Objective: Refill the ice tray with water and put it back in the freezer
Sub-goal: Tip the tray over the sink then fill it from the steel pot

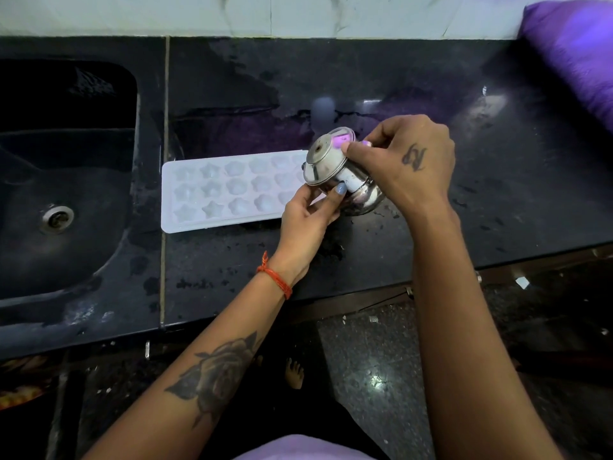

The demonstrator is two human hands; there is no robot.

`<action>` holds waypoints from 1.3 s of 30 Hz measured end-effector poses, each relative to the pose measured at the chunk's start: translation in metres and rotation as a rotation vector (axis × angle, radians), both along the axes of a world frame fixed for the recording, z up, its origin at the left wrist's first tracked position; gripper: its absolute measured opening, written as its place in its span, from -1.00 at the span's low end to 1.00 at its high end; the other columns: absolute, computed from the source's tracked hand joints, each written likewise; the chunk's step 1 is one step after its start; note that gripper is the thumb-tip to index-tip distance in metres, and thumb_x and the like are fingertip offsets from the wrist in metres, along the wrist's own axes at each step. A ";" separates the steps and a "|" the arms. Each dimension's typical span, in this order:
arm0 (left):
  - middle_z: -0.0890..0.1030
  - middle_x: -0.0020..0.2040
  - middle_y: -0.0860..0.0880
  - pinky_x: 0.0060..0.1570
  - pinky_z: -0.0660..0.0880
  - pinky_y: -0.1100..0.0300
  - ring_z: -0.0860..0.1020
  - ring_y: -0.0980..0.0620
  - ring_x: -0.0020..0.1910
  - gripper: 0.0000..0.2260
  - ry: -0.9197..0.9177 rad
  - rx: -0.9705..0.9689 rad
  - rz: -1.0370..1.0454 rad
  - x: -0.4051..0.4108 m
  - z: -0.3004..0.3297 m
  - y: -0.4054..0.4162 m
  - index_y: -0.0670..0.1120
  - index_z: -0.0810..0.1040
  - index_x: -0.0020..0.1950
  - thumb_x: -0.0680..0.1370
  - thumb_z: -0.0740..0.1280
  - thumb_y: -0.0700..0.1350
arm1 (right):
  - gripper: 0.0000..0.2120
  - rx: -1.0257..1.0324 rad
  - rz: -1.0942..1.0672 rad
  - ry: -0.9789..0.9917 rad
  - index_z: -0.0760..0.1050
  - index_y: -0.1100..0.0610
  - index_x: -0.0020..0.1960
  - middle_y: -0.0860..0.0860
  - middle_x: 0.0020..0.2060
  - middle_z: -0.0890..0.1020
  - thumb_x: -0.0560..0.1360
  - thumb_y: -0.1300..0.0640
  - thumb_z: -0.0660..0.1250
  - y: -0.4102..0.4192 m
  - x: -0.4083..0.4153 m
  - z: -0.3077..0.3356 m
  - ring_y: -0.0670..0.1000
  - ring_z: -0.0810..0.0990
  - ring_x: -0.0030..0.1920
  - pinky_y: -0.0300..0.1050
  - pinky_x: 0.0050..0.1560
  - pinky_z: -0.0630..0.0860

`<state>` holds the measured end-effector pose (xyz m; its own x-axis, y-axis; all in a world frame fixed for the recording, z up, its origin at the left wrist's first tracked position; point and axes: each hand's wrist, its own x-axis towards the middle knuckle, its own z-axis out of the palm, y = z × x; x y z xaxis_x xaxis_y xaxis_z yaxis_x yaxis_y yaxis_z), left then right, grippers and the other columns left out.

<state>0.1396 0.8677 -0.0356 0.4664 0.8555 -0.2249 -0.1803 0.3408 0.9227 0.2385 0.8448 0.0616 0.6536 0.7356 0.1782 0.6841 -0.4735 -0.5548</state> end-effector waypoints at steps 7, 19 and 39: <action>0.61 0.01 0.01 0.12 0.55 0.16 0.59 0.01 0.10 -0.79 0.011 0.013 0.028 0.003 0.001 0.000 -0.17 0.51 0.17 0.54 0.32 -0.17 | -0.78 0.022 -0.002 0.048 0.61 0.04 -0.25 -0.04 -0.35 0.65 0.35 -0.11 0.42 -0.002 0.004 -0.002 -0.03 0.62 -0.24 -0.19 -0.25 0.45; 0.66 0.08 0.04 0.19 0.51 -0.07 0.62 0.04 0.09 -0.63 0.122 0.119 0.118 0.011 0.004 -0.001 -0.04 0.58 0.14 0.37 0.45 0.02 | -0.79 0.159 -0.048 0.294 0.58 0.02 -0.38 -0.11 -0.49 0.58 0.29 -0.08 0.48 -0.009 0.022 -0.016 -0.10 0.56 -0.37 -0.12 -0.23 0.52; 0.59 0.00 -0.01 0.16 0.53 0.07 0.58 0.02 0.08 -0.83 0.003 -0.016 0.039 0.030 -0.002 -0.007 -0.12 0.52 0.13 0.54 0.32 -0.18 | -0.75 0.030 0.012 0.075 0.60 0.06 -0.28 -0.03 -0.36 0.64 0.33 -0.13 0.43 -0.006 0.035 -0.004 0.00 0.62 -0.24 -0.14 -0.21 0.50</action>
